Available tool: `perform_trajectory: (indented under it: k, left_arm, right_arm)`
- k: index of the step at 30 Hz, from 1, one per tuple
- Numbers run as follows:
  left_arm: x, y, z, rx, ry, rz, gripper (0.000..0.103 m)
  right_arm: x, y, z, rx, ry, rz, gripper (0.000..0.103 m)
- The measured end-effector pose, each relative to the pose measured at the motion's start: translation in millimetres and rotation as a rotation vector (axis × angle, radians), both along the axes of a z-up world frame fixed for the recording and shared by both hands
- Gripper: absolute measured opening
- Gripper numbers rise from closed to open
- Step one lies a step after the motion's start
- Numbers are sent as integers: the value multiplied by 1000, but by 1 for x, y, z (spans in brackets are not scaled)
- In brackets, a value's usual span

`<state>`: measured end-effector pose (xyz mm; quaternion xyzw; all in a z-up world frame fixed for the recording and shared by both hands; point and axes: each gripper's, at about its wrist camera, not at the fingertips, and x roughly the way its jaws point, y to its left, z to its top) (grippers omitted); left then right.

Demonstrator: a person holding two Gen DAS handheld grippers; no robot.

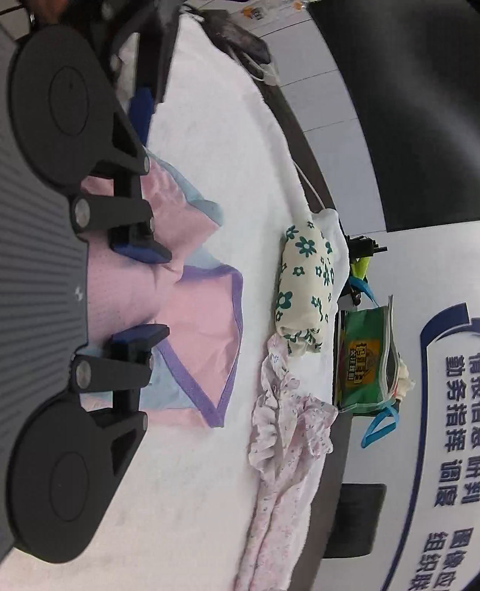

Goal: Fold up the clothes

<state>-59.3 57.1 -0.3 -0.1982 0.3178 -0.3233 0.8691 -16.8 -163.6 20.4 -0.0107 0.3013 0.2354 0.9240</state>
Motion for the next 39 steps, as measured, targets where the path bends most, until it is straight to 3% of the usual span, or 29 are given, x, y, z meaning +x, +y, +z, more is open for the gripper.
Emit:
perform_trajectory:
  k: [6,8,9,14,16,18,20,22,24,25,26,27,30,33,35,37,39]
  left_arm:
    - [3,-2,1,-23,4,31,59]
    - [7,-4,0,-55,49,42,21]
    - [8,-5,0,-79,65,41,14]
    - [23,7,-29,-253,252,45,7]
    - [25,14,-34,-300,278,55,8]
    - [24,18,-33,-315,267,71,19]
    - [19,17,-23,-277,203,93,55]
    - [19,15,-15,-237,156,108,71]
    - [27,7,-12,-184,155,110,60]
    - [31,4,-12,-175,167,109,31]
    - [34,3,-12,-176,180,107,10]
    - [38,1,-13,-178,193,106,11]
    - [44,-4,-16,-156,234,100,14]
    - [46,1,-24,-193,282,120,23]
    - [42,5,-18,-187,293,97,40]
    - [34,7,-6,-155,251,101,57]
    - [27,9,5,-132,187,112,58]
  right_arm:
    - [-21,-29,17,30,-82,-42,38]
    - [-25,-43,21,48,-93,-80,38]
    - [-26,-50,20,60,-85,-98,38]
    - [-30,-68,9,146,-37,-111,38]
    - [-27,-67,1,163,-11,-114,38]
    - [-24,-65,-7,166,12,-115,38]
    - [-27,-62,-9,162,6,-114,38]
    - [-30,-62,-9,168,-7,-112,38]
    - [-28,-64,-7,192,-8,-112,38]
    - [-27,-64,-7,192,-2,-114,36]
    - [-25,-63,-8,190,4,-117,23]
    - [-25,-62,-7,195,8,-113,11]
    - [-28,-63,-3,210,-2,-122,10]
    - [-26,-64,-6,194,12,-156,10]
    - [-25,-61,-10,168,13,-159,12]
    - [-26,-61,-10,158,-2,-161,13]
    - [-31,-64,-2,169,-47,-165,17]
